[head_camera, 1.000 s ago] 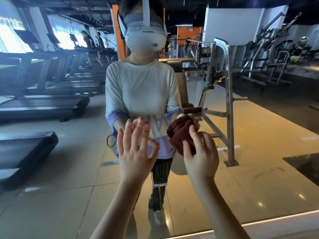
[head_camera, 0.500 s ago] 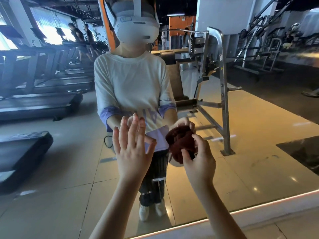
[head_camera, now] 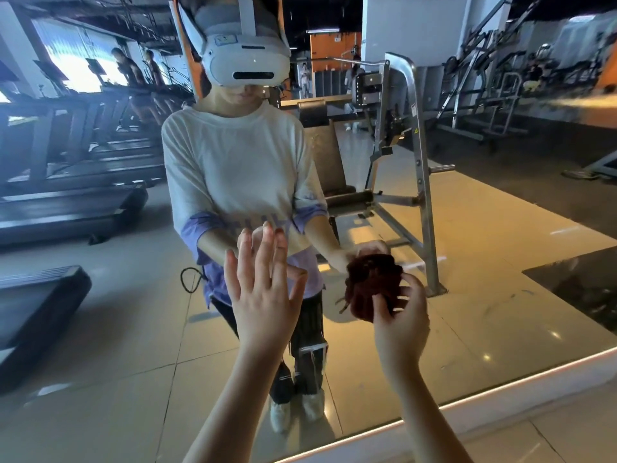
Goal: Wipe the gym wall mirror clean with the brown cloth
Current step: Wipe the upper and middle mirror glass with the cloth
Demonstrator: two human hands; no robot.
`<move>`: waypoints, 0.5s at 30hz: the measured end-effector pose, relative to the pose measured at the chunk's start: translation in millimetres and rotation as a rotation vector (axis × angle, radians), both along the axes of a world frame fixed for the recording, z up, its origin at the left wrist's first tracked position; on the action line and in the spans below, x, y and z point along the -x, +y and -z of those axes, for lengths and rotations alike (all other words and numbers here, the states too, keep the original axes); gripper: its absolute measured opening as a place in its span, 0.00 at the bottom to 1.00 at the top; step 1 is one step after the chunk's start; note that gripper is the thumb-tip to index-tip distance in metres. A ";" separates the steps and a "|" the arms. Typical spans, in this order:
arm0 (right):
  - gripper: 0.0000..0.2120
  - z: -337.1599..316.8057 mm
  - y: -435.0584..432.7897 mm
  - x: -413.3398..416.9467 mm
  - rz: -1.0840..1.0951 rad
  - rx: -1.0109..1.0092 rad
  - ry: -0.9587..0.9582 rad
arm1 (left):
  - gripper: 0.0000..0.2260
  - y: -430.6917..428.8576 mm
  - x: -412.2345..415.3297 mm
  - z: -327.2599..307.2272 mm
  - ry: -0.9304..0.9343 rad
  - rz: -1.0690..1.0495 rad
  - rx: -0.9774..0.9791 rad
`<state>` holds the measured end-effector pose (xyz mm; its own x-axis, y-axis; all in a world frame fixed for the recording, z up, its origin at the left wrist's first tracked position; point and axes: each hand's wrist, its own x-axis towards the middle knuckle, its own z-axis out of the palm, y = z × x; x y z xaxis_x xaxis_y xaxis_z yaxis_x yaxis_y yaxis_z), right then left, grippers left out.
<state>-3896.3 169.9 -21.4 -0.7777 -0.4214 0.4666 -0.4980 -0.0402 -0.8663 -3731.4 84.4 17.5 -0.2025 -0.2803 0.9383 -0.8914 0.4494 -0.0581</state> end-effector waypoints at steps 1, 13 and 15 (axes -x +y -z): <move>0.23 1.8 0.4 0.8 0.031 0.002 -0.072 | 0.28 0.7 0.1 -0.7 -0.006 -0.008 -0.001; 0.23 -43.5 -5.6 37.1 0.018 0.202 0.004 | 0.31 10.5 19.1 -7.8 0.102 -0.050 0.020; 0.23 -40.8 -3.3 37.1 0.009 0.194 0.070 | 0.31 13.3 28.2 -7.6 0.155 -0.054 0.018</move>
